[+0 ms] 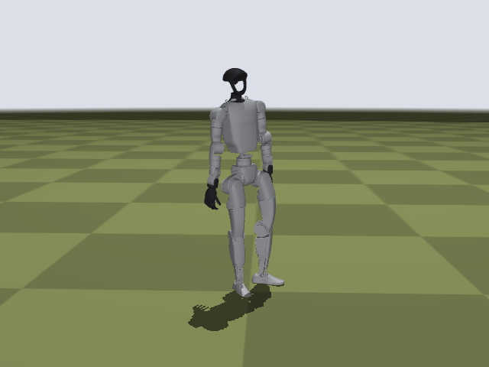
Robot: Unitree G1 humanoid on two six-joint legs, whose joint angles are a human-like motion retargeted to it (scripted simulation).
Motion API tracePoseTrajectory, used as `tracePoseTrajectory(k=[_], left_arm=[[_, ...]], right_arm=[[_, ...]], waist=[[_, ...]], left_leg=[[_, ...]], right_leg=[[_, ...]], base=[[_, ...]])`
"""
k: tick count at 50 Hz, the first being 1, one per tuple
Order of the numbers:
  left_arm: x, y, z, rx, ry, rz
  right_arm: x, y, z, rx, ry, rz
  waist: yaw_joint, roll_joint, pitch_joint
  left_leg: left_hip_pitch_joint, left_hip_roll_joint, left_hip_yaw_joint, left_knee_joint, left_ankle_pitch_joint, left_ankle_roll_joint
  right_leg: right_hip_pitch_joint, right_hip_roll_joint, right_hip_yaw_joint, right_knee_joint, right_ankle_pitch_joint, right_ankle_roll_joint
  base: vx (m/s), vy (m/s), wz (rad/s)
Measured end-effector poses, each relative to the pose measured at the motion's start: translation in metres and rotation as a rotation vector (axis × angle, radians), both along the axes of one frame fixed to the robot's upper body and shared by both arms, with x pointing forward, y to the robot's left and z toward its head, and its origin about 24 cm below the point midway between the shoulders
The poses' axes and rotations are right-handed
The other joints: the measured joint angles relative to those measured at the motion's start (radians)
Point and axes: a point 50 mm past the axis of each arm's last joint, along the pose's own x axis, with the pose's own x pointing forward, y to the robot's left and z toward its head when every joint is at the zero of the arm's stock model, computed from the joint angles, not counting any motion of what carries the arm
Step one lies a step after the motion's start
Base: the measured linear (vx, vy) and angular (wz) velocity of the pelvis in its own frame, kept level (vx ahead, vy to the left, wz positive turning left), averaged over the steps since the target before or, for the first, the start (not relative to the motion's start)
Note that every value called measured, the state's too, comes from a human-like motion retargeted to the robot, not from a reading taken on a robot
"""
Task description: In place motions
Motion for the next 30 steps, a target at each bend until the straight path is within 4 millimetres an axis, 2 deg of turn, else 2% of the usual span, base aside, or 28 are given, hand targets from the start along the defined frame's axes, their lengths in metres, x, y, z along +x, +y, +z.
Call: tracePoseTrajectory(k=[14,24,30], left_arm=[[0.0,0.005,0.0,0.014,-0.003,0.03],[-0.004,0.01,0.001,0.024,0.021,0.062],[0.001,0.015,0.002,0.023,0.01,0.073]], right_arm=[[0.028,0.015,-0.004,0.069,-0.069,0.123],[0.028,0.018,-0.005,0.074,-0.065,0.157],[0.028,0.02,-0.005,0.079,-0.065,0.176]], waist=[[0.047,-0.03,-0.003],[0.066,-0.045,0.009],[0.055,-0.053,0.056]], left_leg=[[-0.008,-0.04,-0.025,-0.009,-0.028,0.028],[-0.018,-0.054,-0.043,-0.017,-0.041,0.041],[-0.01,-0.051,-0.047,-0.021,-0.036,0.045]], right_leg=[[0.011,-0.036,-0.035,-0.001,0.0,0.021],[-0.006,-0.059,-0.047,0.015,0.005,0.036],[0.003,-0.058,-0.054,0.018,0.008,0.033]], base=[[0.09,0.06,0.09],[0.05,0.03,0.01],[-0.04,-0.07,0.03]])
